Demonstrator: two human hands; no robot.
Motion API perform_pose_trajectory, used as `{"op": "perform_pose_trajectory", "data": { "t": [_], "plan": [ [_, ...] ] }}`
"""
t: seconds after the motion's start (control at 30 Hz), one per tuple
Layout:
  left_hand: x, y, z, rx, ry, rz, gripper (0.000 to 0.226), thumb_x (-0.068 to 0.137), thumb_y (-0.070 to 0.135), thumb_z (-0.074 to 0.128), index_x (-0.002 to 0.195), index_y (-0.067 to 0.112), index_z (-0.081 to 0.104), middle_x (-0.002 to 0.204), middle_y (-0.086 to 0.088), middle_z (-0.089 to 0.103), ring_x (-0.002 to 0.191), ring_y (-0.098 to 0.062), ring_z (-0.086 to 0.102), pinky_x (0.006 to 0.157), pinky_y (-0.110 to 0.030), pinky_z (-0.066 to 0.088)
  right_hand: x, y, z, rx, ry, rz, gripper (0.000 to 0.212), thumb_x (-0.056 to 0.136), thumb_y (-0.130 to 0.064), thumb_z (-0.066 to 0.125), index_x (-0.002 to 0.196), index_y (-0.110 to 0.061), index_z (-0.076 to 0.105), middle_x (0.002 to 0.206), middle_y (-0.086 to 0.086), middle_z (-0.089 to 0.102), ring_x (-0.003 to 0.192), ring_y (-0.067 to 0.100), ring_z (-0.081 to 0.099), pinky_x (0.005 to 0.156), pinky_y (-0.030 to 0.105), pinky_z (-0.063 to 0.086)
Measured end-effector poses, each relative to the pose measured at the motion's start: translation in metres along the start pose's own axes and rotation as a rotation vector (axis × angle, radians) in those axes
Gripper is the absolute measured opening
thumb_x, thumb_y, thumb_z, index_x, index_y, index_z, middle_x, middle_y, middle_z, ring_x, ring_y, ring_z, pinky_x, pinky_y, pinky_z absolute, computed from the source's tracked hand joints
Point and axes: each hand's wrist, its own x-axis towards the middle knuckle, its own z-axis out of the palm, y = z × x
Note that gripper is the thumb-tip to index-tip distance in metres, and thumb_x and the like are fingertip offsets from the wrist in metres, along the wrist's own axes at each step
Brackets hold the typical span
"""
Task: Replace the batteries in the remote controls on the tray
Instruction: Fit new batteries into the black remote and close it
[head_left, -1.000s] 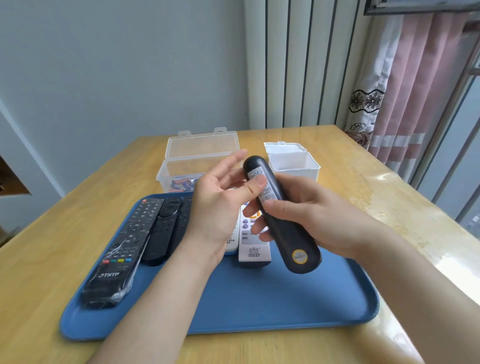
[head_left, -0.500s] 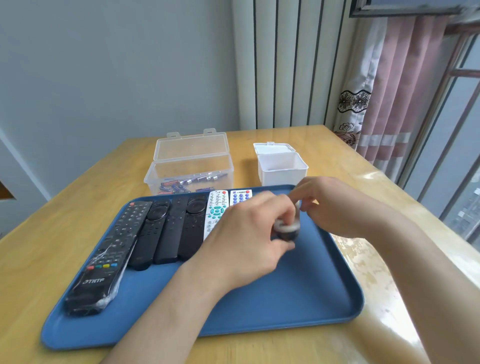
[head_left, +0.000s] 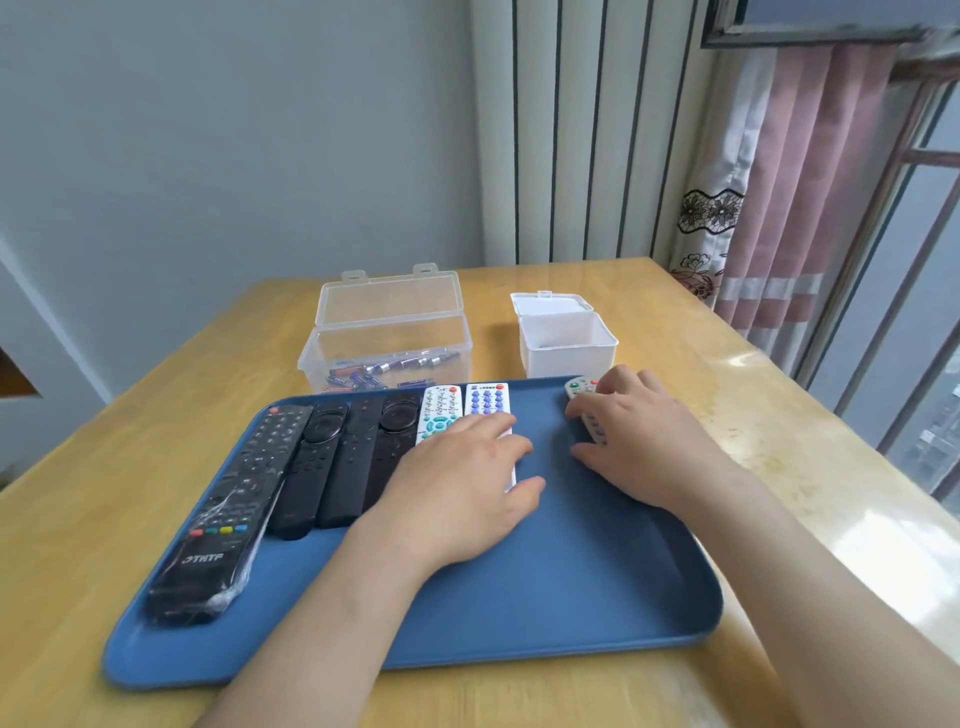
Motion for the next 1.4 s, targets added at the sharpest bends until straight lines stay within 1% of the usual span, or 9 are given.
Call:
{"op": "perform_pose_trajectory", "data": {
  "t": [0.13, 0.23, 0.3, 0.47, 0.77, 0.93, 1.1, 1.23, 1.4],
  "plan": [
    [0.0, -0.001, 0.001, 0.024, 0.006, 0.017, 0.041, 0.097, 0.049, 0.037, 0.124, 0.024, 0.056, 0.144, 0.007, 0.04, 0.134, -0.015, 0.034, 0.106, -0.036, 0.035, 0.002, -0.003, -0.004, 0.101, 0.072, 0.024, 0.031, 0.094, -0.046, 0.051, 0.122, -0.034, 0.059, 0.121, -0.001, 0.05, 0.113, 0.022, 0.044, 0.089, 0.037, 0.043],
    [0.006, -0.006, -0.008, -0.157, 0.072, 0.026, 0.031, 0.097, 0.042, 0.042, 0.111, 0.025, 0.063, 0.115, 0.009, 0.056, 0.115, -0.016, 0.05, 0.09, -0.035, 0.045, 0.008, -0.009, -0.025, 0.342, 0.135, -0.022, 0.018, 0.095, -0.029, 0.055, 0.105, -0.025, 0.069, 0.102, 0.0, 0.064, 0.1, 0.024, 0.059, 0.084, 0.036, 0.047],
    [0.013, -0.02, -0.022, -0.282, 0.194, -0.028, 0.024, 0.094, 0.03, 0.048, 0.107, 0.026, 0.067, 0.113, 0.009, 0.064, 0.11, -0.015, 0.055, 0.09, -0.033, 0.046, 0.019, -0.022, -0.043, 0.41, 0.085, -0.103, 0.019, 0.095, -0.02, 0.054, 0.101, -0.02, 0.072, 0.096, 0.001, 0.071, 0.093, 0.025, 0.064, 0.084, 0.037, 0.049],
    [0.04, -0.072, -0.066, -0.389, 0.391, -0.276, 0.026, 0.089, 0.017, 0.05, 0.095, 0.029, 0.074, 0.103, 0.009, 0.072, 0.095, -0.013, 0.064, 0.086, -0.024, 0.049, 0.068, -0.062, -0.07, 0.419, 0.025, -0.237, 0.029, 0.096, -0.016, 0.048, 0.109, -0.026, 0.072, 0.108, -0.009, 0.072, 0.104, 0.015, 0.065, 0.094, 0.029, 0.048],
    [0.076, -0.153, -0.076, -0.467, 0.055, -0.309, 0.028, 0.092, 0.032, 0.051, 0.08, 0.023, 0.074, 0.087, 0.01, 0.072, 0.084, -0.017, 0.066, 0.087, -0.039, 0.054, 0.139, -0.117, -0.06, 0.181, -0.262, -0.365, 0.028, 0.099, -0.029, 0.049, 0.118, -0.023, 0.069, 0.12, 0.001, 0.068, 0.107, 0.023, 0.062, 0.093, 0.034, 0.048],
    [0.09, -0.146, -0.066, -0.493, -0.127, -0.231, 0.05, 0.099, 0.051, 0.035, 0.1, 0.015, 0.07, 0.106, 0.001, 0.071, 0.099, -0.018, 0.065, 0.087, -0.037, 0.053, 0.132, -0.108, -0.065, 0.067, -0.065, -0.261, 0.023, 0.096, -0.026, 0.049, 0.106, -0.017, 0.069, 0.103, 0.004, 0.068, 0.092, 0.026, 0.061, 0.074, 0.031, 0.048],
    [0.105, -0.13, -0.055, -0.404, -0.343, -0.175, 0.063, 0.099, 0.056, 0.023, 0.123, 0.012, 0.061, 0.115, -0.005, 0.066, 0.102, -0.019, 0.061, 0.09, -0.032, 0.042, 0.087, -0.091, -0.057, -0.171, -0.525, -0.122, 0.045, 0.096, -0.056, 0.041, 0.126, -0.024, 0.052, 0.075, -0.005, 0.065, 0.066, 0.015, 0.065, 0.07, 0.028, 0.05],
    [0.108, -0.129, -0.049, -0.307, -0.336, -0.203, 0.065, 0.098, 0.058, 0.025, 0.114, 0.011, 0.067, 0.105, -0.003, 0.064, 0.106, -0.02, 0.059, 0.093, -0.031, 0.039, 0.073, -0.084, -0.04, 0.059, -0.611, -0.061, 0.064, 0.087, -0.069, 0.049, 0.141, -0.042, 0.029, 0.073, -0.009, 0.059, 0.048, 0.007, 0.06, 0.064, 0.024, 0.054],
    [0.109, -0.13, -0.053, -0.214, -0.346, -0.259, 0.068, 0.097, 0.06, 0.028, 0.102, 0.01, 0.073, 0.109, -0.008, 0.064, 0.109, -0.024, 0.057, 0.098, -0.035, 0.038, 0.065, -0.078, -0.021, 0.405, -0.574, 0.023, 0.08, 0.076, -0.055, 0.074, 0.14, -0.039, 0.03, 0.09, -0.009, 0.06, 0.075, 0.015, 0.07, 0.054, 0.021, 0.054]
  ]
}}
